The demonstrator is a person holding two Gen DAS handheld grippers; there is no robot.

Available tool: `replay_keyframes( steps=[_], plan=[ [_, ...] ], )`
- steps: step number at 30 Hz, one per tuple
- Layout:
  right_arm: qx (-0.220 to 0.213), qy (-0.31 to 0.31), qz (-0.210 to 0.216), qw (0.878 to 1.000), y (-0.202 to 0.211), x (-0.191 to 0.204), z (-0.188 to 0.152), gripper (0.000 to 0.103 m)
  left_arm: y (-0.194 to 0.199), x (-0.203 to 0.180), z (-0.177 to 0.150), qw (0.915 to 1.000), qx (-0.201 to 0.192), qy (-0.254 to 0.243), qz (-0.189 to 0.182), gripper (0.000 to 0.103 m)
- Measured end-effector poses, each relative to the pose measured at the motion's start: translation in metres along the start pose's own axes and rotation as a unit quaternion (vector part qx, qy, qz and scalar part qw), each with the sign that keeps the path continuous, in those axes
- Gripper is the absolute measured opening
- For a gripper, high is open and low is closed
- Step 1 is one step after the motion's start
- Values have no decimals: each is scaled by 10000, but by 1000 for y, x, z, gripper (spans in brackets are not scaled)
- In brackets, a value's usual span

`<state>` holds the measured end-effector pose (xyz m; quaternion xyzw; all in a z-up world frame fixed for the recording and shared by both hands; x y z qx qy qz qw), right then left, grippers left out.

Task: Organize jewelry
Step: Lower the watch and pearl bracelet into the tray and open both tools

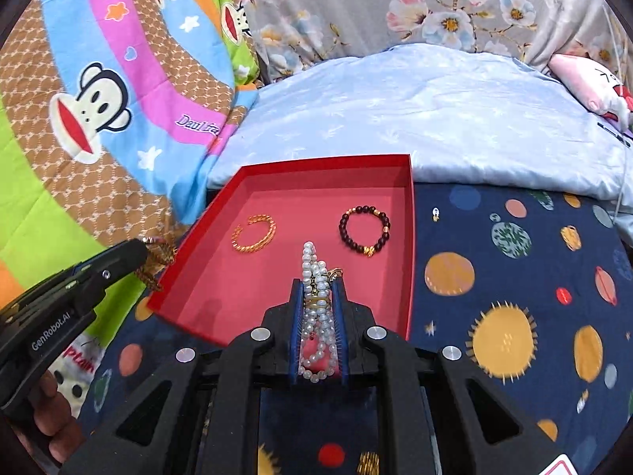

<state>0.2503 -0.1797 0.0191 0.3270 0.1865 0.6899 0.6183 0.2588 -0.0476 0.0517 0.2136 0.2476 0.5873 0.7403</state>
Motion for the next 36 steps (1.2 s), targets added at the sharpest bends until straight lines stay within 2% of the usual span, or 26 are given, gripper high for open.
replay_keyframes(
  steps=[8, 13, 21, 25, 27, 31, 36],
  plan=[
    [320, -225, 47, 9992, -42, -17, -5, 14, -50, 10, -5, 9993, 316, 44, 168, 11],
    [298, -199, 23, 9994, -44, -16, -6, 16, -62, 16, -11, 9989, 401, 51, 255, 11],
    [140, -164, -34, 9998, -6, -12, -24, 16, -35, 24, -19, 9988, 316, 61, 369, 13],
    [127, -234, -31, 9996, 15, -13, -41, 16, -18, 25, -34, 9987, 372, 125, 326, 25],
    [137, -286, -38, 9995, 28, -14, -52, 16, -8, 23, -43, 9986, 409, 59, 332, 30],
    [209, -388, -49, 9990, 52, -19, -80, 17, 15, 23, -69, 9981, 463, -11, 414, 30],
    [363, -469, -209, 9980, 77, -31, -117, 18, 34, 22, -108, 9967, 736, 154, 295, 30]
  ],
)
Point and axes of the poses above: each gripper's, at about its wrist camera, not at the fingertips, and y roughly against the way its jaws point, x to its left, z to its top, the point moved 9 cm from there along -y, roughly the way its jaws point, and after that the axes turned 2 degrees about -x, right-handed, at the moved point
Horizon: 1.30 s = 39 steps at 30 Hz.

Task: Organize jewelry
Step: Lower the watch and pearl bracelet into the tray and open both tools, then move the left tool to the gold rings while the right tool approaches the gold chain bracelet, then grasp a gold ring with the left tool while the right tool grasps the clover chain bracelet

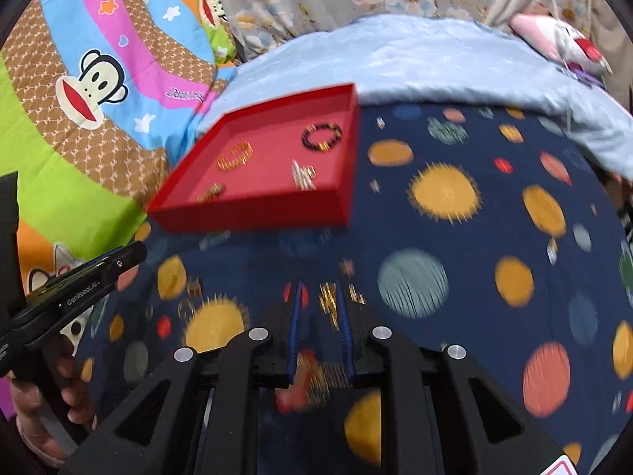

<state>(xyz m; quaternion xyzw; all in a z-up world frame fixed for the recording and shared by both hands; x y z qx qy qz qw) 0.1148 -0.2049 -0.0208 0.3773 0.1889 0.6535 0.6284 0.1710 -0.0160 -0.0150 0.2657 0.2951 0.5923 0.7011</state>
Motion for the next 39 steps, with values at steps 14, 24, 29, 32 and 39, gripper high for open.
replay_keyframes(
  steps=[14, 24, 29, 32, 39],
  plan=[
    [159, -177, -193, 9995, 7, -20, -51, 29, -2, -12, -48, 9994, 347, 25, -66, 41],
    [88, -311, -149, 9994, 4, -31, -50, 32, -29, -31, -36, 9993, 353, -24, -128, 41],
    [88, -321, -119, 9994, 3, -32, -48, 36, -42, -37, -32, 9993, 357, -112, -34, 29],
    [80, -327, -115, 9994, 2, -32, -45, 37, -42, -37, -31, 9992, 369, -143, -55, 19],
    [83, -161, -107, 9998, -6, -26, -32, 37, -35, -33, -30, 9993, 336, -148, -87, 12]
  ],
)
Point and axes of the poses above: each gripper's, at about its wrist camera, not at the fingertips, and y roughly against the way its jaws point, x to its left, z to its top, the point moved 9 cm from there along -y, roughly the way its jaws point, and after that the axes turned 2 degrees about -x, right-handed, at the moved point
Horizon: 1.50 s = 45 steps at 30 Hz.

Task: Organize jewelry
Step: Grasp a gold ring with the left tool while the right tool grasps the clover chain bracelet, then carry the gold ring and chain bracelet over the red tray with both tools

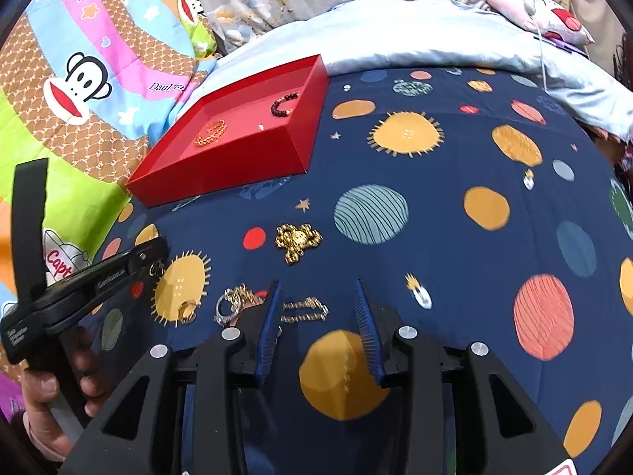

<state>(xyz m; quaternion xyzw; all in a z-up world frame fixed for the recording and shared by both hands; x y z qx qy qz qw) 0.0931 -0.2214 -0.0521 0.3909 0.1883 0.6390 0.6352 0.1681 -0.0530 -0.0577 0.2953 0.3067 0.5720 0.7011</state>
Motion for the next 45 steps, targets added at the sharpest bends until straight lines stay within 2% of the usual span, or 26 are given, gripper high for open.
replay_keyframes(
  steps=[13, 15, 22, 25, 31, 45],
  plan=[
    [98, 359, -12, 9993, -33, 21, 19, 35, 22, 19, 0, 9996, -108, 243, -73, 12],
    [91, 387, -34, 9992, -35, 23, 21, 33, 23, 21, 0, 9996, -118, 241, -61, 12],
    [60, 471, -216, 9986, -43, 22, 26, 11, 23, 27, -4, 9995, -93, 287, -80, 12],
    [73, 457, -228, 9987, -44, 22, 28, 9, 23, 29, -5, 9995, -70, 311, -84, 12],
    [22, 430, -181, 9989, -37, 28, 29, 5, 27, 33, -4, 9994, -87, 315, -116, 12],
    [-455, 568, -38, 9973, 9, 49, 55, 5, 50, 40, 8, 9988, -291, 338, -182, 12]
  ],
)
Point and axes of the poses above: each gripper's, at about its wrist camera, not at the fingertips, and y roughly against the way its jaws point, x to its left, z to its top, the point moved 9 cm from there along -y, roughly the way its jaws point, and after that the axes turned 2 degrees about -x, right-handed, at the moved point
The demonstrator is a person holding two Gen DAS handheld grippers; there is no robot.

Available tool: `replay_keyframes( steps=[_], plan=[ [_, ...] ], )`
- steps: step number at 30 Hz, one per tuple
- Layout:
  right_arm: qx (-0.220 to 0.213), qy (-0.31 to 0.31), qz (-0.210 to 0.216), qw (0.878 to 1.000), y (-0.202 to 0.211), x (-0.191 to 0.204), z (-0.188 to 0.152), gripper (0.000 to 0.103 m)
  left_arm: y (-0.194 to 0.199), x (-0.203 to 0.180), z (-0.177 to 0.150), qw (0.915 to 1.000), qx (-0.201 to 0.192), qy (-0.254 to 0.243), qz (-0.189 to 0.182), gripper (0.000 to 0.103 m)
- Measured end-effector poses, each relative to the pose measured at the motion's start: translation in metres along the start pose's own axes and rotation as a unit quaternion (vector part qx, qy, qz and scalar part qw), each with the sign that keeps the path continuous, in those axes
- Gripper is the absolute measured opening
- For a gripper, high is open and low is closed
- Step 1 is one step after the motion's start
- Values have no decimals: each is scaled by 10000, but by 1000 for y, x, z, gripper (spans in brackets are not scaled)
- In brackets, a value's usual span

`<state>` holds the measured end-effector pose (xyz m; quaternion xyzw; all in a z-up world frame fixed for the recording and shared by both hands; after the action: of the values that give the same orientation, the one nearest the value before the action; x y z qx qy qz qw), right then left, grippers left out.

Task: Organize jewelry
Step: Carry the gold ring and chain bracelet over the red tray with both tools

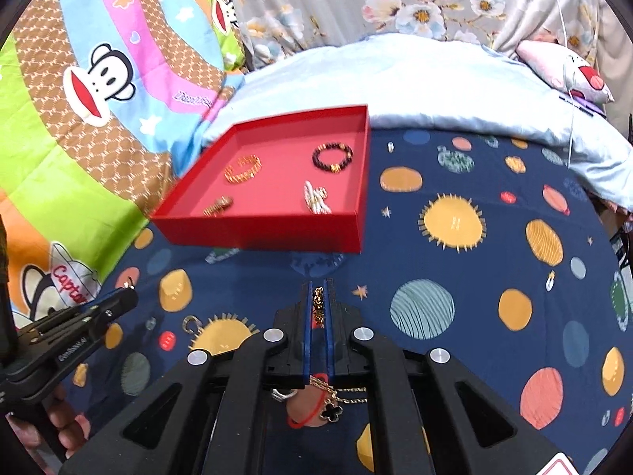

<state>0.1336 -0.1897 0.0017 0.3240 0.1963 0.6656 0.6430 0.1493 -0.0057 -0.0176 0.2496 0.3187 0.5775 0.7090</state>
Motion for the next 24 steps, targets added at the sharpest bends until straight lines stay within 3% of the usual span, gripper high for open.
replay_keyframes(
  steps=[14, 24],
  plan=[
    [-615, 338, 69, 9975, 13, 14, 77, 5, 14, -12, 61, 9986, -427, -311, -11, 12],
    [-675, 288, 209, 9971, -30, 17, 134, 5, -12, -35, 131, 9950, -771, -639, 48, 12]
  ],
)
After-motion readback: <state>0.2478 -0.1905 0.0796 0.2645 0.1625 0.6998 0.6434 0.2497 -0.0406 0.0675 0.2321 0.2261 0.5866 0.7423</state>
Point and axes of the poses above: each gripper's, at about its wrist camera, not at the fingertips, and y roughly against the way its jaws point, x to its left, z to its top, the point moved 9 cm from there along -y, roughly the way its jaws point, and after that the axes turned 2 degrees about -x, right-handed, at the moved point
